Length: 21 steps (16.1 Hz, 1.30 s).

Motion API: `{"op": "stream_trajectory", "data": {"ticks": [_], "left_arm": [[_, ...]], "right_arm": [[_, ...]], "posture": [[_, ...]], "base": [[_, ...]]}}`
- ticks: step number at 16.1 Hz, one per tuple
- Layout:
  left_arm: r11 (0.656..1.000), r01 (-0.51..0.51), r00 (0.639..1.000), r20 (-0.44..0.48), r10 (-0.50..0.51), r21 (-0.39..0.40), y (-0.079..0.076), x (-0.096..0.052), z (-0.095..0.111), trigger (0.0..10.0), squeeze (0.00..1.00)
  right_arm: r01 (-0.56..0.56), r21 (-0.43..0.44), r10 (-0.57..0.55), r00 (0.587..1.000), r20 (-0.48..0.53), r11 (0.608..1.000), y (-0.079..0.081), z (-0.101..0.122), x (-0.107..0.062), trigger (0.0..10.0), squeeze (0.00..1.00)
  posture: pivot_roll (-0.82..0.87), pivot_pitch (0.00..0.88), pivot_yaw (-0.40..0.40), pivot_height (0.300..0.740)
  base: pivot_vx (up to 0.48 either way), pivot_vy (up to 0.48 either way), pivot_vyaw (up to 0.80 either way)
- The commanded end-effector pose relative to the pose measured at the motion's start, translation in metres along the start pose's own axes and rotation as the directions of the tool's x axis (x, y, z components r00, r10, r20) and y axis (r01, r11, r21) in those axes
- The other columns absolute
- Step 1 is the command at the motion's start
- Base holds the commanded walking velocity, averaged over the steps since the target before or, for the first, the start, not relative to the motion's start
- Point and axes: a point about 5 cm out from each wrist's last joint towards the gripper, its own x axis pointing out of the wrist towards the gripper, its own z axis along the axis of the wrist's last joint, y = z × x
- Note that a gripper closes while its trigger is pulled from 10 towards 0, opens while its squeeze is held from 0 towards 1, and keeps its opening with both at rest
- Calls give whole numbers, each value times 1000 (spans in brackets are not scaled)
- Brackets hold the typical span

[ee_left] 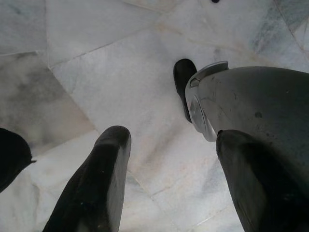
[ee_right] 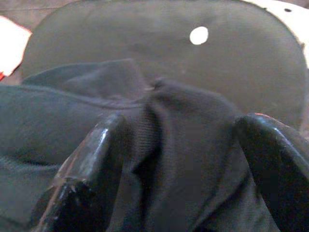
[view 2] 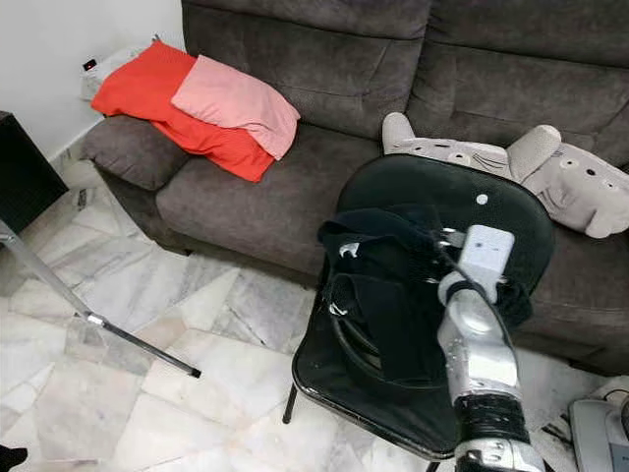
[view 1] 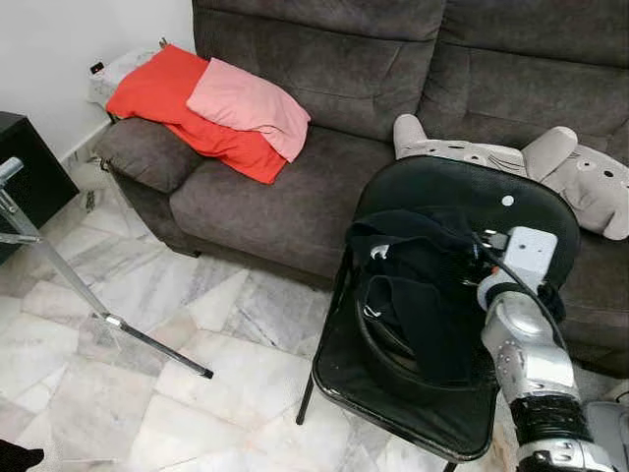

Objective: Hang hanger

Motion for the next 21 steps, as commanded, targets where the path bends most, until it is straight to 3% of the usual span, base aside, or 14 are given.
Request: {"op": "stream_trajectory", "data": {"ticks": [1, 4, 5, 6, 7, 9, 12, 14, 17, 19, 20, 21], "left_arm": [[1000, 27, 998, -51, -27, 2, -4, -1, -11, 10000, 0], [1000, 23, 998, -52, -22, 5, 3, -3, -13, 10000, 0], [999, -3, 999, -44, 5, 39, 15, -6, -14, 10000, 0], [998, -54, 998, -15, 55, 21, 29, -8, -10, 10000, 0], [993, -115, 992, 49, 114, 9, 39, -7, 4, 10000, 0], [989, -151, 973, 173, 150, -8, 43, -4, 34, 10000, 0], [995, -96, 949, 304, 84, 26, 37, -2, 70, 10000, 0], [995, -79, 941, 332, 57, 53, 30, -2, 70, 10000, 0], [996, -53, 939, 344, 28, 66, 14, -2, 60, 10000, 0], [997, -48, 937, 348, 26, 55, 11, -3, 59, 10000, 0], [998, -43, 932, 361, 20, 56, 10, -3, 62, 10000, 0], [998, -43, 928, 373, 20, 52, 10, -3, 65, 10000, 0]], "right_arm": [[-13, -7, 12, 1000, -16, 1000, 3, -4, 0, 10000, 0], [13, -14, -13, 1000, -28, 1000, 2, -8, 0, 10000, 0], [53, 10, -53, 999, -6, 999, -1, -5, -2, 10000, 0], [56, 36, -57, 998, 16, 998, -2, -4, -4, 10000, 0], [35, 69, -38, 998, 44, 997, 0, -3, -7, 10000, 0], [5, 47, -8, 998, 60, 999, 4, -9, -13, 10000, 0], [-43, 27, 41, 998, 56, 999, 14, -19, -26, 10000, 0], [-121, -34, 125, 982, 141, 992, 27, -12, -49, 10000, 0], [-240, -71, 250, 909, 332, 968, 40, 20, -87, 10000, 0], [-317, -131, 343, 881, 326, 939, 47, 20, -99, 10000, 0], [-309, -199, 358, 886, 294, 930, 48, 13, -100, 10000, 0], [-283, -192, 327, 906, 268, 940, 44, 9, -98, 10000, 0]], "posture": [[-100, 202, 17, 740], [-99, 204, 18, 740], [-106, 205, 18, 740], [-105, 205, 18, 740], [-103, 207, 18, 740], [-98, 205, 18, 740], [-104, 202, 20, 740], [-119, 204, 21, 740], [-146, 203, 22, 740], [-157, 198, 20, 740], [-159, 187, 18, 740], [-151, 181, 19, 740]], "base": [[0, 0, 0], [0, 0, 0], [0, 0, 0], [0, 0, 0], [0, 0, 0], [0, 0, 0], [0, 0, 0], [0, 0, 0], [0, 0, 0], [0, 0, 0], [0, 0, 0], [0, 0, 0]]}}
